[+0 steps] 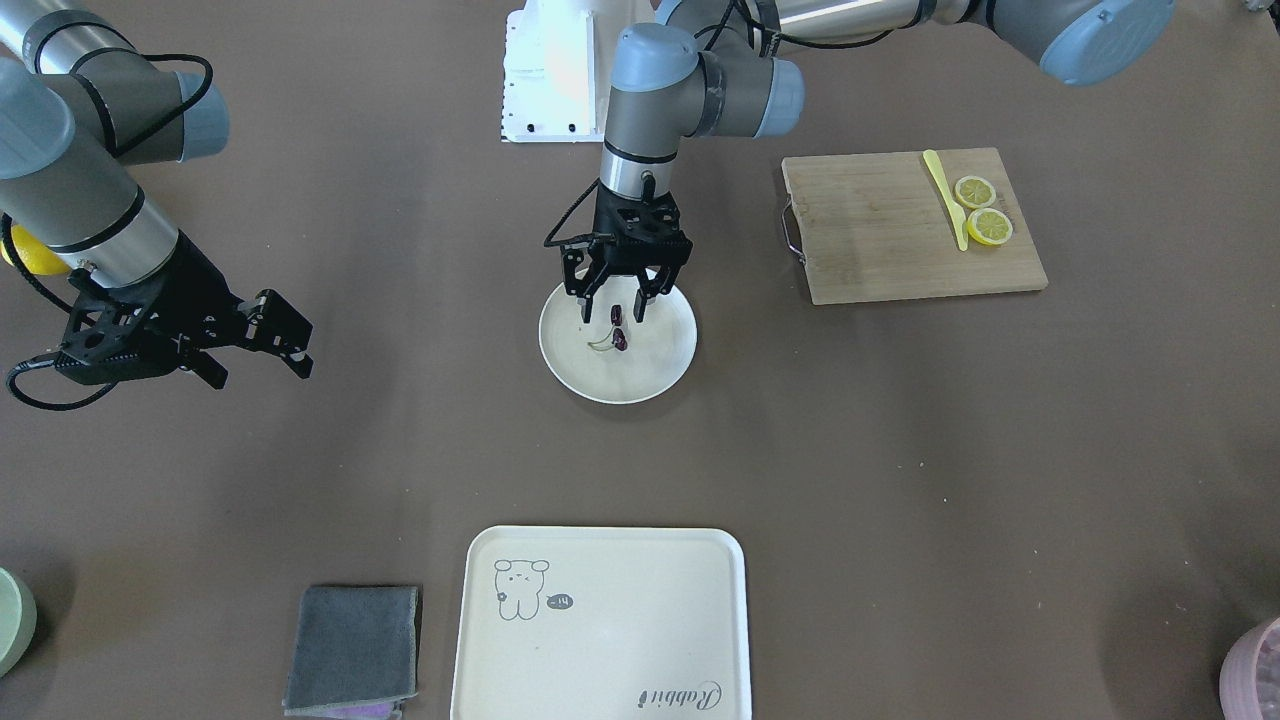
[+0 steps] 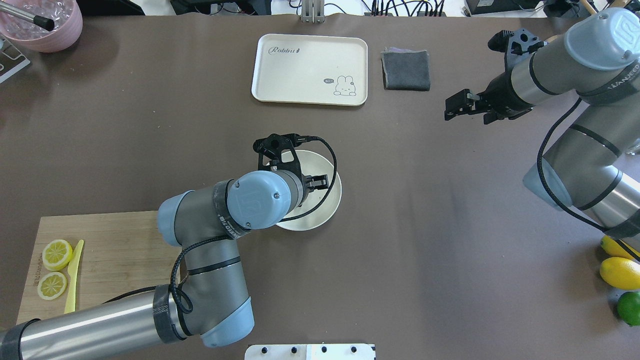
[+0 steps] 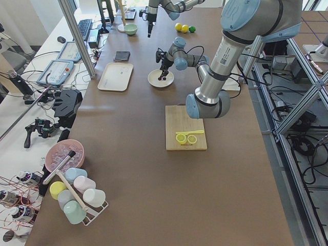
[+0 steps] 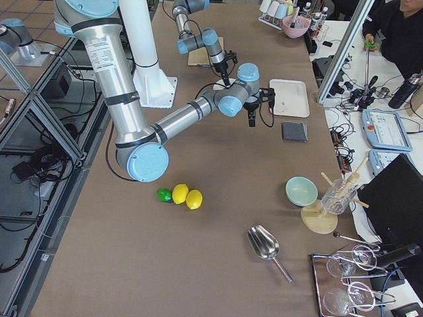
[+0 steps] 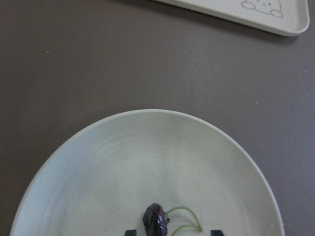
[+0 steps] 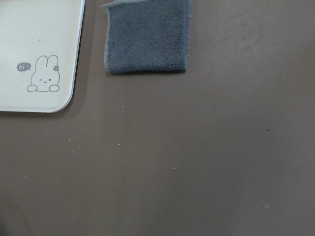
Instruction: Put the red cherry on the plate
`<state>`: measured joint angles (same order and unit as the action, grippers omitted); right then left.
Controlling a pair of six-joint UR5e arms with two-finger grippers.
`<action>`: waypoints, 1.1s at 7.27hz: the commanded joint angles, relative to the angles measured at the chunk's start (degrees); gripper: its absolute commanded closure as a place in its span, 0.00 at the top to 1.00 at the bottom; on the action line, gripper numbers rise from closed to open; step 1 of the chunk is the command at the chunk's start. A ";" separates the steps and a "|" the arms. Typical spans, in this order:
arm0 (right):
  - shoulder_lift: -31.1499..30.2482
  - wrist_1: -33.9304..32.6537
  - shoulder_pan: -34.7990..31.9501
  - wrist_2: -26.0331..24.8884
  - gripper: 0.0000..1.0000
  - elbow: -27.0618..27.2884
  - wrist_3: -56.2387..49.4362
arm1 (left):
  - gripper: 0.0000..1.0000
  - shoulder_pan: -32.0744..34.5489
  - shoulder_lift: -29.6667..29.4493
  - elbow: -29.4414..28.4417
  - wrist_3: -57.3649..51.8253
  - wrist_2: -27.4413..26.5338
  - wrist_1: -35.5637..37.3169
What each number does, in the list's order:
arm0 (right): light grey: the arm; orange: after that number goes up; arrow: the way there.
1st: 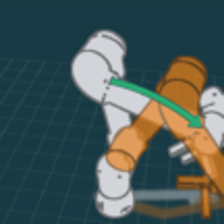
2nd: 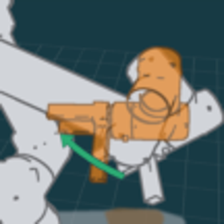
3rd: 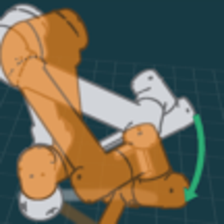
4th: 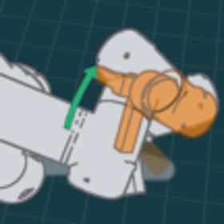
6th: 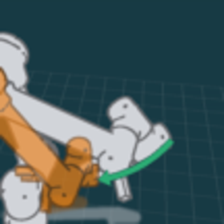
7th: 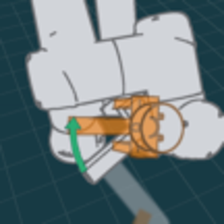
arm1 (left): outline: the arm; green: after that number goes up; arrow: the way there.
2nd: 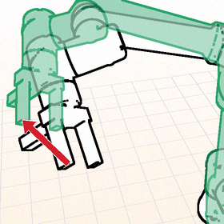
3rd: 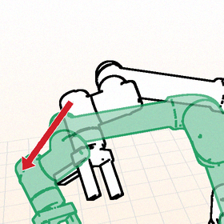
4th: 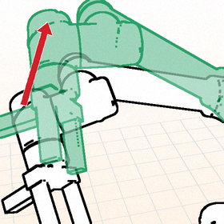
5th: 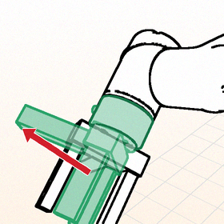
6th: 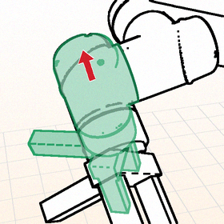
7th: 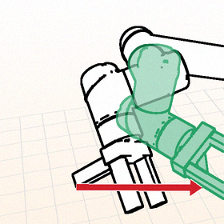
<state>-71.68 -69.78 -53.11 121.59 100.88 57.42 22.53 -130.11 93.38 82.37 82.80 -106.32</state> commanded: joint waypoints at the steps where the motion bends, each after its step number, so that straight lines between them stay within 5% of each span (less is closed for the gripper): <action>1: -0.04 -0.35 -0.15 0.40 0.99 -0.34 -0.20 | 0.98 6.08 3.96 2.95 -10.04 -1.23 -0.46; 4: -0.57 -3.32 -3.20 0.76 0.99 -2.78 -7.53 | 0.98 21.28 10.39 3.47 -26.20 0.77 -2.13; 6: -2.58 -7.29 -7.68 1.19 0.99 -4.90 -19.92 | 0.98 29.82 15.91 3.30 -29.89 8.59 -6.59; 8: -5.12 -7.21 -14.62 7.07 0.99 -8.24 -30.90 | 0.98 34.84 21.54 2.17 -33.65 8.78 -7.85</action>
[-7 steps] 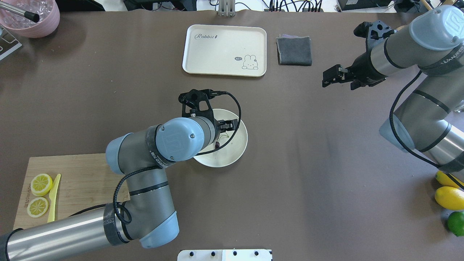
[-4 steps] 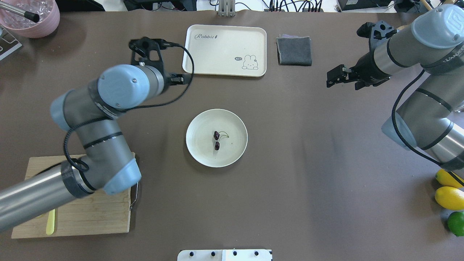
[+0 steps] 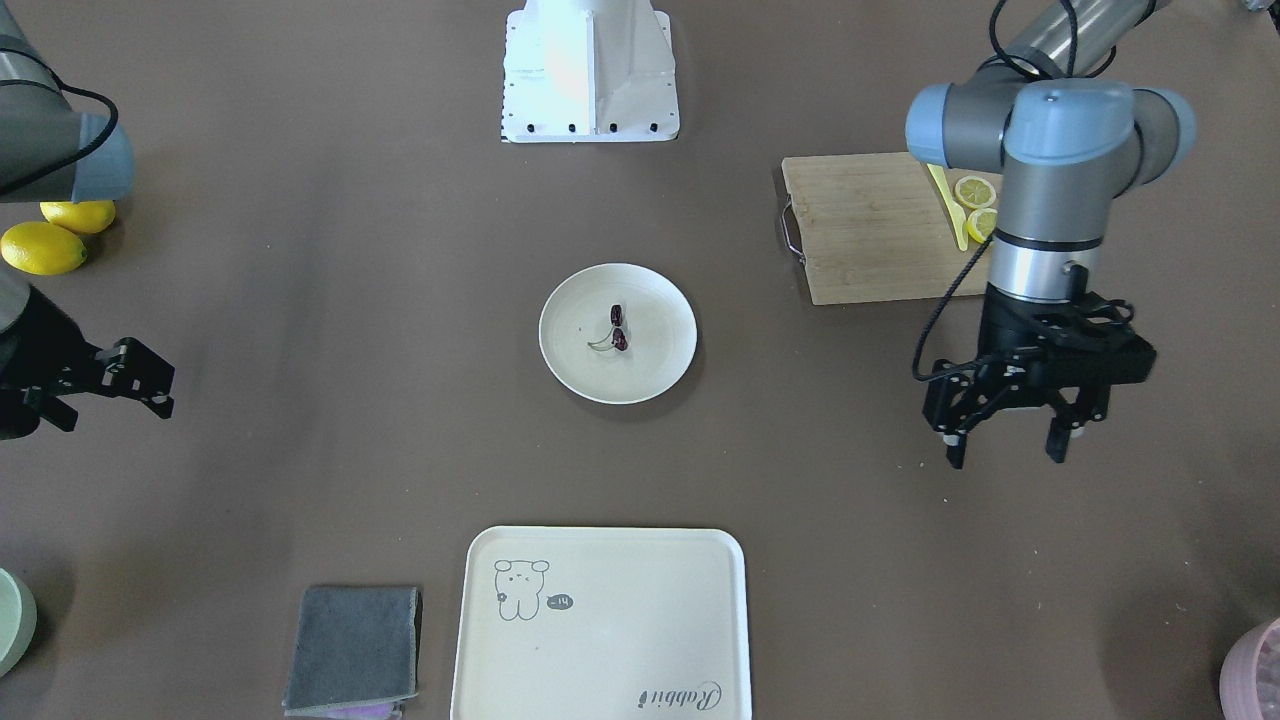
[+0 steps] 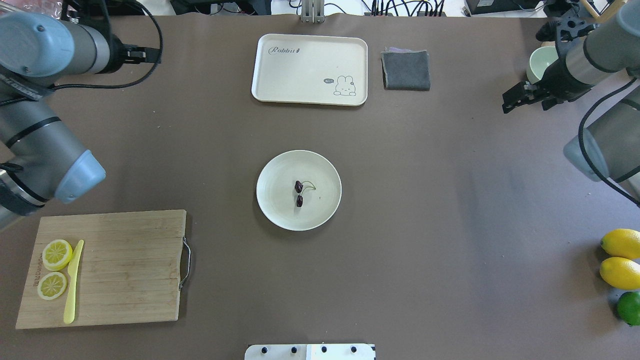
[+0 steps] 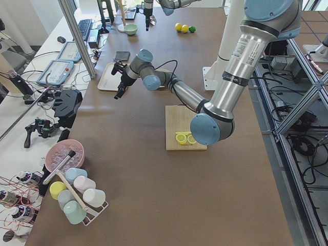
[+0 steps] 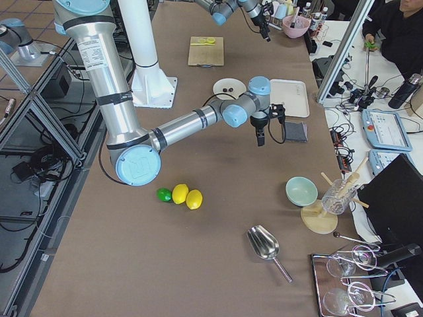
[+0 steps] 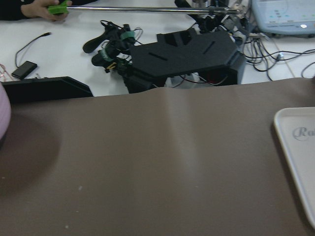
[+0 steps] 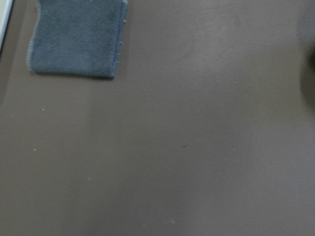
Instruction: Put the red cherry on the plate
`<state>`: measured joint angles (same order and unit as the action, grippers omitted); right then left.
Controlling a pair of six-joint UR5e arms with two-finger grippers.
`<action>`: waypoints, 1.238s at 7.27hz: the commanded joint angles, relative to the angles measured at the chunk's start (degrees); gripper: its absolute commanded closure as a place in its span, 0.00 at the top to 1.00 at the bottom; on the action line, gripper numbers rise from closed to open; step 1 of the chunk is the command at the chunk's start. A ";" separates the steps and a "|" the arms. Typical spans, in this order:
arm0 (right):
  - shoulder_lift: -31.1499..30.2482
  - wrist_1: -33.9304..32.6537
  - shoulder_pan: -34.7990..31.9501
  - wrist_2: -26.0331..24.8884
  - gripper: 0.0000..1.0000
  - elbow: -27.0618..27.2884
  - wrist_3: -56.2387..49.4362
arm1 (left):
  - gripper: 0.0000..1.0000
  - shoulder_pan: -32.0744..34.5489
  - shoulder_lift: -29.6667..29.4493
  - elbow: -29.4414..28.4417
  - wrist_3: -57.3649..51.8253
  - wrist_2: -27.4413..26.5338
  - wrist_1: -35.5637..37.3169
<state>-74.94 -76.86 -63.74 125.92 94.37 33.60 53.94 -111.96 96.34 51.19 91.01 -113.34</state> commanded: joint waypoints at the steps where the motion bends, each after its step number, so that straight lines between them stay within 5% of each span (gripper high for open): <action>1: -3.45 -0.31 -7.68 3.71 0.99 -2.69 -12.02 | 0.98 8.93 5.24 -1.15 -3.89 8.75 0.56; 2: -4.42 -0.48 -11.80 6.24 0.99 -4.70 -17.38 | 0.98 14.90 6.65 -2.90 -4.34 21.71 0.75; 4: -5.92 -0.57 -18.76 6.88 0.99 -9.35 -28.28 | 0.98 24.06 10.34 -5.79 -22.79 26.58 1.27; 7: -5.84 -4.32 -24.76 6.88 0.99 -14.21 -38.15 | 0.98 35.86 10.27 -15.46 -37.18 44.39 3.29; 9: -5.57 -4.96 -24.77 6.62 0.99 -14.21 -37.83 | 0.98 37.28 10.18 -15.40 -38.10 46.27 4.70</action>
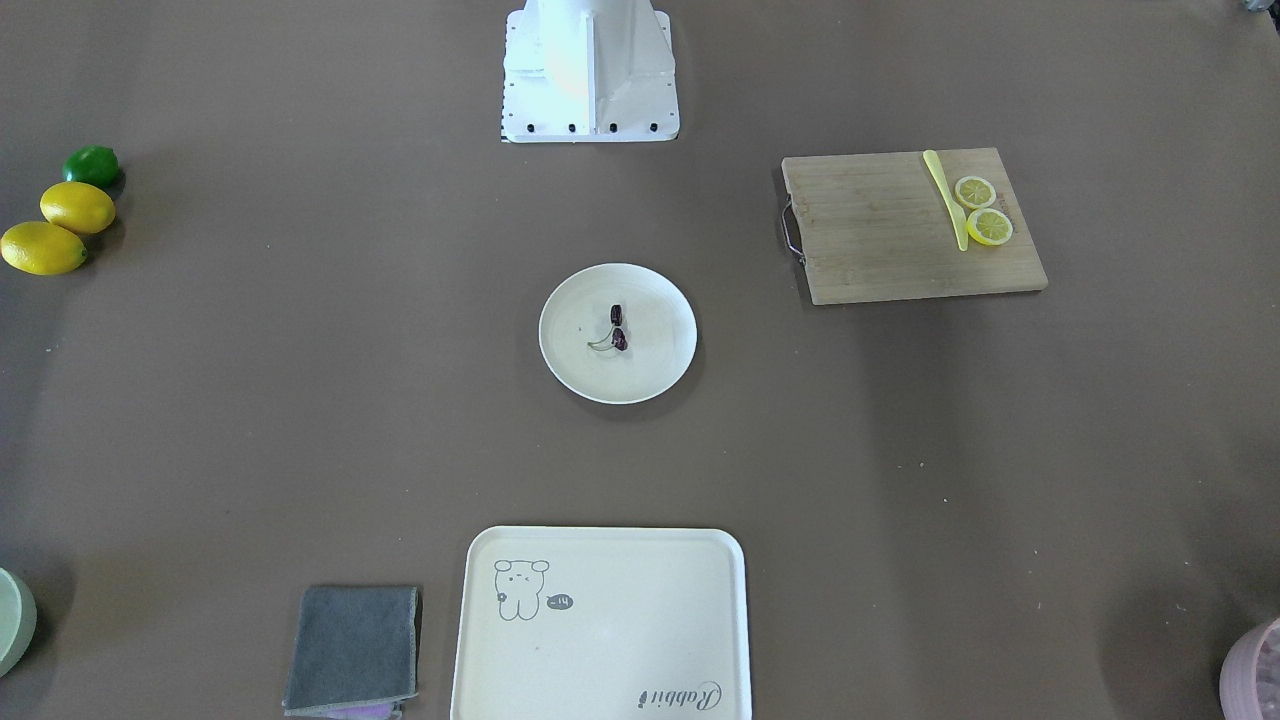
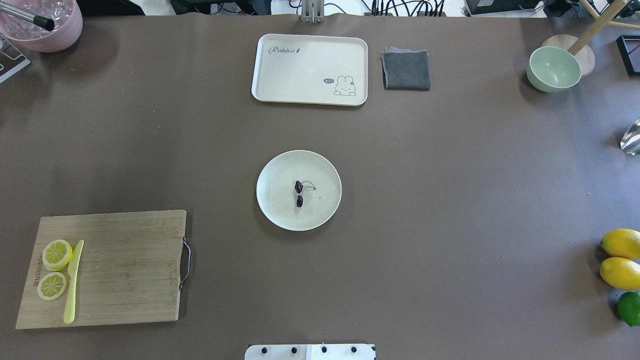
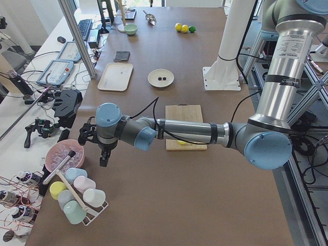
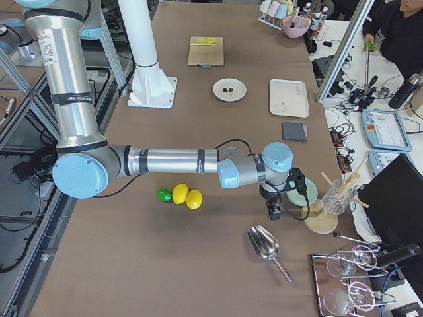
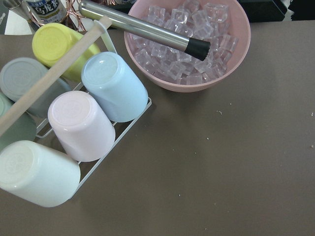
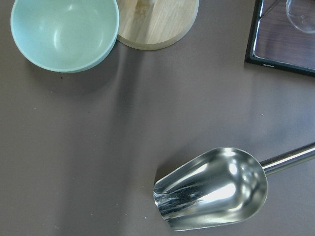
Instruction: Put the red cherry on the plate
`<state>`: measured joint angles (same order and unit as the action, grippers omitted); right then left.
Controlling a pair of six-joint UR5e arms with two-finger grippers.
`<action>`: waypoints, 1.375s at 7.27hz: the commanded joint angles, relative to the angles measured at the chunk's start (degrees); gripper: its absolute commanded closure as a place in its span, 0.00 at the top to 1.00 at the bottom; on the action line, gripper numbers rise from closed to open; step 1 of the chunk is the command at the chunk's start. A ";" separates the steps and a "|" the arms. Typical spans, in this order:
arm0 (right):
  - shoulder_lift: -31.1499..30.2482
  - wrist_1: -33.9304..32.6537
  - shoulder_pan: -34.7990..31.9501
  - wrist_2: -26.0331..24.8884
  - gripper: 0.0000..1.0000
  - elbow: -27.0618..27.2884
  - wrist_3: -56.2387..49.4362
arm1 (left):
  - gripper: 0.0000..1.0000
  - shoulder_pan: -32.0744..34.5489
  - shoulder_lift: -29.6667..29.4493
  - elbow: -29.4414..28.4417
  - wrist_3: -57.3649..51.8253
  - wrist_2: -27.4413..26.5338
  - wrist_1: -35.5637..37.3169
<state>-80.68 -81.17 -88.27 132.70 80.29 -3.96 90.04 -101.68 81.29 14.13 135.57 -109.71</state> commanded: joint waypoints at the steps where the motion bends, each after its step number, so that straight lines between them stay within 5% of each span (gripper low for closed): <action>1: 0.08 -0.75 -0.24 -0.07 1.00 0.04 0.43 | 0.97 1.19 -0.19 -0.34 -1.04 1.63 1.51; 6: 2.11 -17.77 -1.38 0.37 1.00 9.08 0.53 | 0.98 3.74 0.07 4.91 -10.62 1.28 12.23; 10: -1.14 -17.36 -1.38 0.19 1.00 9.18 -0.08 | 0.98 3.47 3.15 5.02 -10.62 1.71 11.45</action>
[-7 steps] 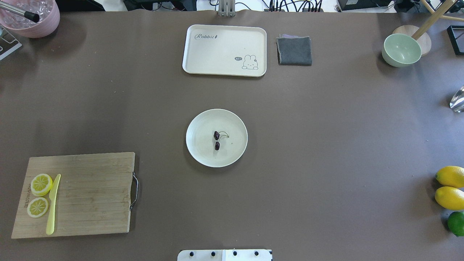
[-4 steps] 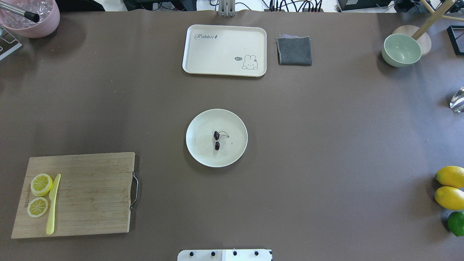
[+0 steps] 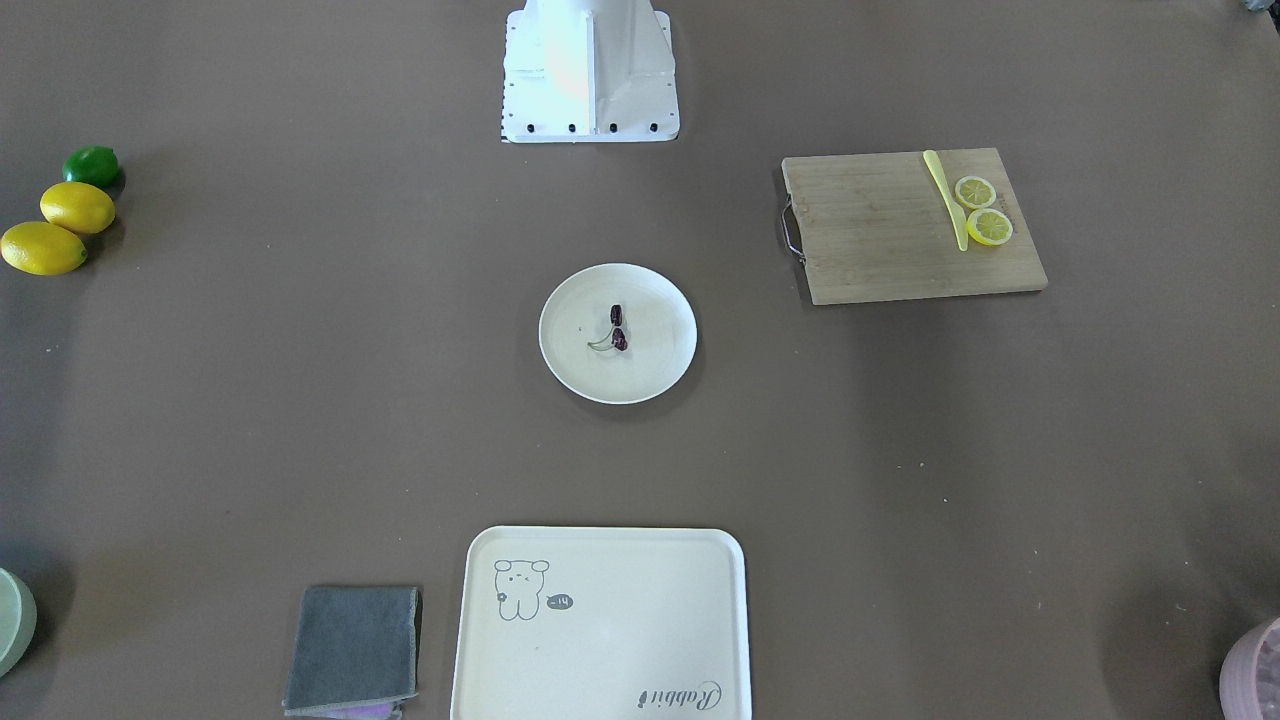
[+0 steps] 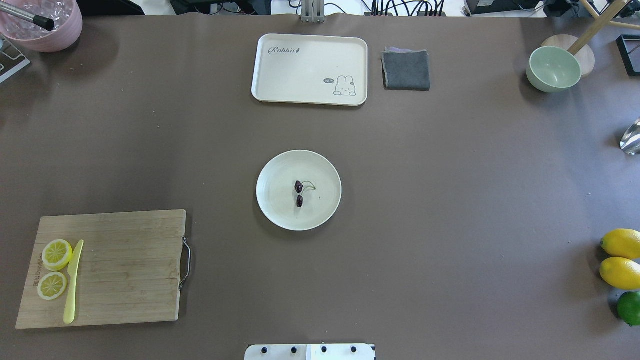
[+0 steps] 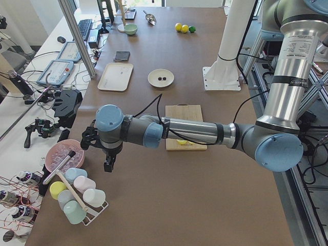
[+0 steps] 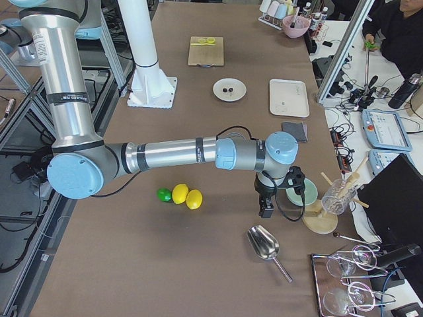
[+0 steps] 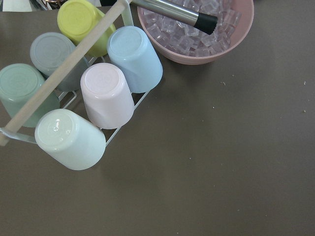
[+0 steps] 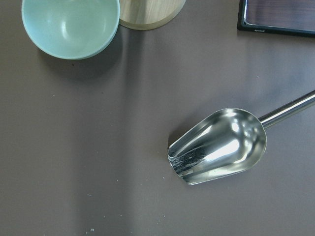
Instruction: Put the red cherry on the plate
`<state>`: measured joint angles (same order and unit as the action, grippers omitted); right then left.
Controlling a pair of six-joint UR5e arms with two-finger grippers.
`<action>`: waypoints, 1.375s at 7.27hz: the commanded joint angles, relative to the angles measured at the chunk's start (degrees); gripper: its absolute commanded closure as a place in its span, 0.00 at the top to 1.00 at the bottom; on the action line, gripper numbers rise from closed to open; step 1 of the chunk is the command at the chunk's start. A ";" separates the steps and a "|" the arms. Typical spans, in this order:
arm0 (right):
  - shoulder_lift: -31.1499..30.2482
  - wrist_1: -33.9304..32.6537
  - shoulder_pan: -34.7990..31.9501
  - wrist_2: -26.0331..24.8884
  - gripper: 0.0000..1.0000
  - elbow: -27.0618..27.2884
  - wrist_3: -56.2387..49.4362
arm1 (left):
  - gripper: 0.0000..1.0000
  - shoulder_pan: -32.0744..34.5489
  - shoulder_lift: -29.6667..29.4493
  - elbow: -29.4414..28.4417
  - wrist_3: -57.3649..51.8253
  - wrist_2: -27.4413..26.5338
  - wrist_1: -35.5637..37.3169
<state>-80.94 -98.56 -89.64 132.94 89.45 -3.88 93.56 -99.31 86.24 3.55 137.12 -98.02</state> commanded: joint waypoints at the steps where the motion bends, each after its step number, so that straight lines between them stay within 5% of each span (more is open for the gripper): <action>1: -1.50 1.17 0.00 -0.05 1.00 0.11 -0.08 | 0.98 -0.04 0.87 0.07 -0.04 0.17 -0.24; 10: -1.51 2.06 0.00 0.31 1.00 -0.07 -0.08 | 0.98 -0.22 0.70 0.07 0.22 0.08 -0.24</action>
<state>-82.46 -96.50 -89.65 133.21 89.34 -3.98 93.37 -98.58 86.28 3.64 137.18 -98.26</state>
